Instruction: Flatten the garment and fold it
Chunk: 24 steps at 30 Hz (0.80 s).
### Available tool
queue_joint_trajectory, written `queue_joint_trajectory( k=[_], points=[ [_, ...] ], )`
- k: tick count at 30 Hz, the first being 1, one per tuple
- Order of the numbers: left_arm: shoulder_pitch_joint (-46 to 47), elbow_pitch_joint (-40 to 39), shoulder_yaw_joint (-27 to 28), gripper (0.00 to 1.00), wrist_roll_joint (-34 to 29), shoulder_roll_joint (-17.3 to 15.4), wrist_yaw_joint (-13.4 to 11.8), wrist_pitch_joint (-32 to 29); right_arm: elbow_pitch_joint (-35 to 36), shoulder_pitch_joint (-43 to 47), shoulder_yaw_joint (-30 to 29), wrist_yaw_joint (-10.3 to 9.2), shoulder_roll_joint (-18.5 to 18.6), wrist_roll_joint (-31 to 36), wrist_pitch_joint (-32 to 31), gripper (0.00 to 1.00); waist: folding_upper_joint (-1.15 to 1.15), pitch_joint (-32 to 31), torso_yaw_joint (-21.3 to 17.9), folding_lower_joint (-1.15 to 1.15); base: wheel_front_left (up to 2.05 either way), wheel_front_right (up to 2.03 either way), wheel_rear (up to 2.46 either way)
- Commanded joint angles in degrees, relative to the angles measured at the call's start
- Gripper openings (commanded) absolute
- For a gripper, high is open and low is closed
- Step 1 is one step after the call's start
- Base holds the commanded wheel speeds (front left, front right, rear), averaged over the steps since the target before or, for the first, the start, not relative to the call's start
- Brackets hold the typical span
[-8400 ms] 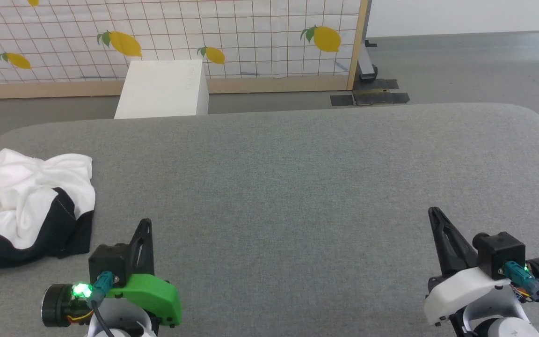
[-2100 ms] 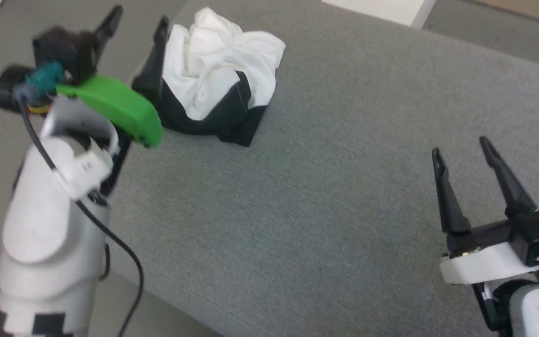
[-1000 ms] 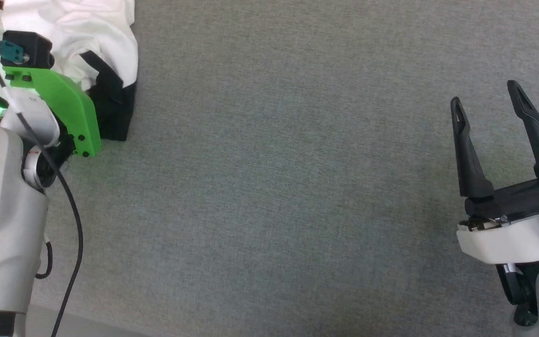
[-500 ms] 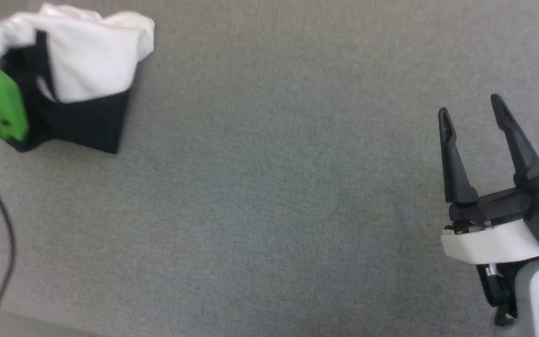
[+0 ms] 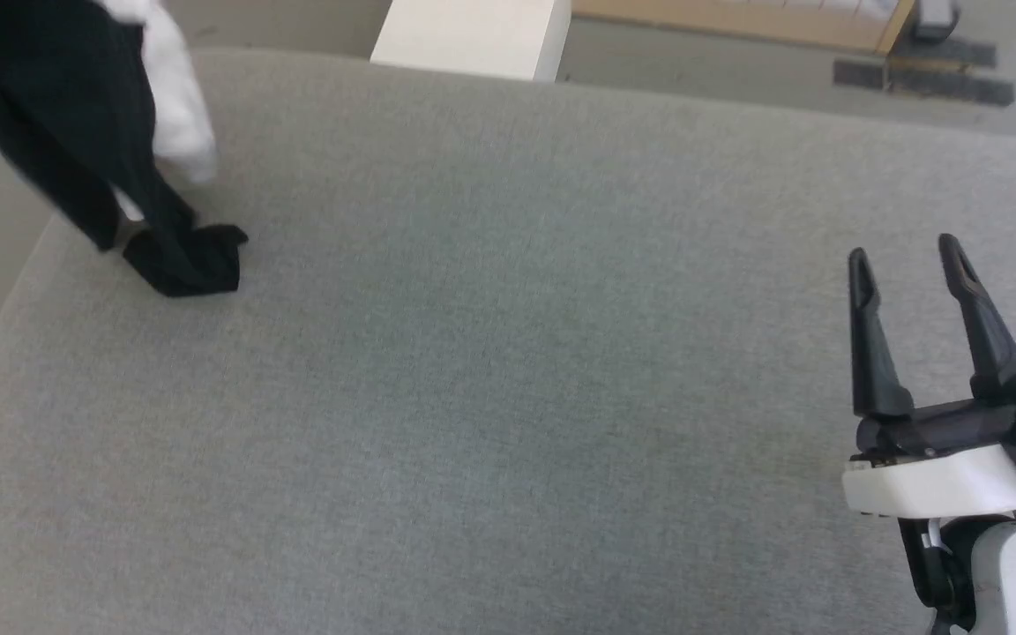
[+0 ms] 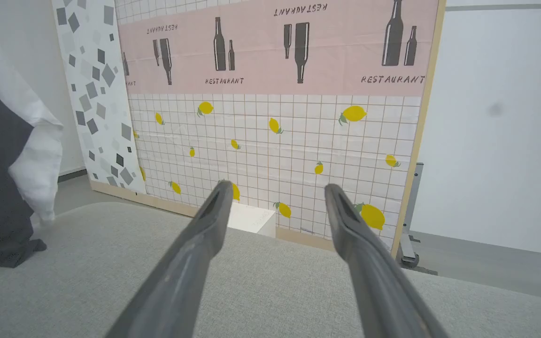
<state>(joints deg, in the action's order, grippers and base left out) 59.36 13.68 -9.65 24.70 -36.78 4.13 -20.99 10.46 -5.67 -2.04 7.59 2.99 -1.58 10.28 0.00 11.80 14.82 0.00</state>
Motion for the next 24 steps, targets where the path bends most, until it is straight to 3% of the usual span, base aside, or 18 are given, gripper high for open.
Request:
queue_joint_trajectory(
  k=[1, 13, 24],
  points=[
    [2.9, -1.1, -0.1, 0.0, 0.0, 1.5, -0.6, 0.6, -0.3, 0.7, -0.3, -0.1, -0.1, -0.7, 0.6, 1.0, 0.0, -2.9, -1.6, 0.0, 0.0, 0.0, 0.0],
    [19.5, -2.0, -4.6, 0.0, 3.7, 15.6, -1.8, 0.7, -2.5, 1.5, -3.1, -0.1, -0.1, -3.2, 2.5, 1.0, 0.0, -5.5, -5.4, 0.0, 0.0, 0.0, 0.0],
    [21.8, 0.8, -7.7, 0.0, 9.1, 28.7, -3.1, 2.8, -4.1, 0.1, -7.1, -0.1, -0.1, -3.9, 3.7, 1.0, 0.0, -5.6, -10.2, 0.0, 0.0, 0.0, 0.0]
  ],
)
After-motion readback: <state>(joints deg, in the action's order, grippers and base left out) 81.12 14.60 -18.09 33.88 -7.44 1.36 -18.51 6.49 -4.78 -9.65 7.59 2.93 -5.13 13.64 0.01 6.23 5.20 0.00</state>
